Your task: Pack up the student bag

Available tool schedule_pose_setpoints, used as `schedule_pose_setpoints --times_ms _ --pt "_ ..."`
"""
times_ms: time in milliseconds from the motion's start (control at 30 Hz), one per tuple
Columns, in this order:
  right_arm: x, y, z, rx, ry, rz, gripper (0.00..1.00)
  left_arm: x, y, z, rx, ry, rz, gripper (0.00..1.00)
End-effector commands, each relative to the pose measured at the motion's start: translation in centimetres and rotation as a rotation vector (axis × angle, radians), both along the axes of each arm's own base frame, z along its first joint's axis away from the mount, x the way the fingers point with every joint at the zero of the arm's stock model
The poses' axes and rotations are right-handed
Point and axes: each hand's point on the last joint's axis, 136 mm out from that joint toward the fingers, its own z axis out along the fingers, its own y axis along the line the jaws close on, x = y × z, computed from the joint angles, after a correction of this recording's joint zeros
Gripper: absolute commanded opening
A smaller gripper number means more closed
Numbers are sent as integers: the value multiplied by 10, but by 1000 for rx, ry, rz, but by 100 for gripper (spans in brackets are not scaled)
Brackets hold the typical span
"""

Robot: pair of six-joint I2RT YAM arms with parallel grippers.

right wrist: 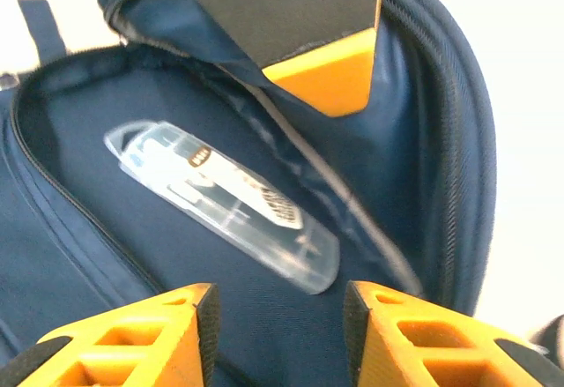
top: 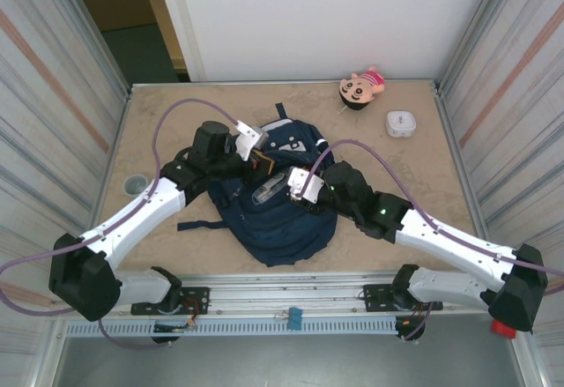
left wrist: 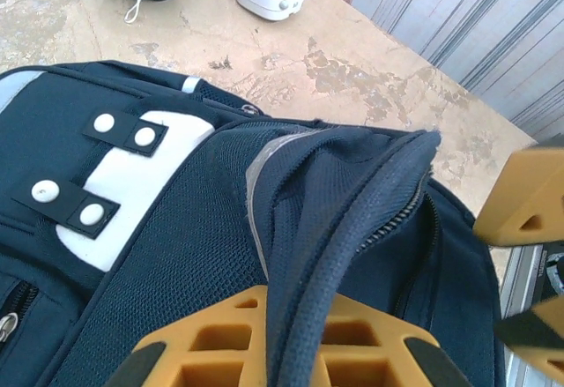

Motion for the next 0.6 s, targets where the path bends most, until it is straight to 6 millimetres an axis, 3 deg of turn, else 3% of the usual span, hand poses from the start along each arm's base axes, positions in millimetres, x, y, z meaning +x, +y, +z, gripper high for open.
schedule_pose_setpoints --times_ms 0,133,567 --pt "2 3 -11 251 266 -215 42 7 -12 62 -180 -138 -26 0" --pt "8 1 -25 368 355 -379 39 7 -14 65 -207 -121 -19 0" --pt "25 51 -49 427 375 -403 32 1 -19 71 -247 -110 -55 0"
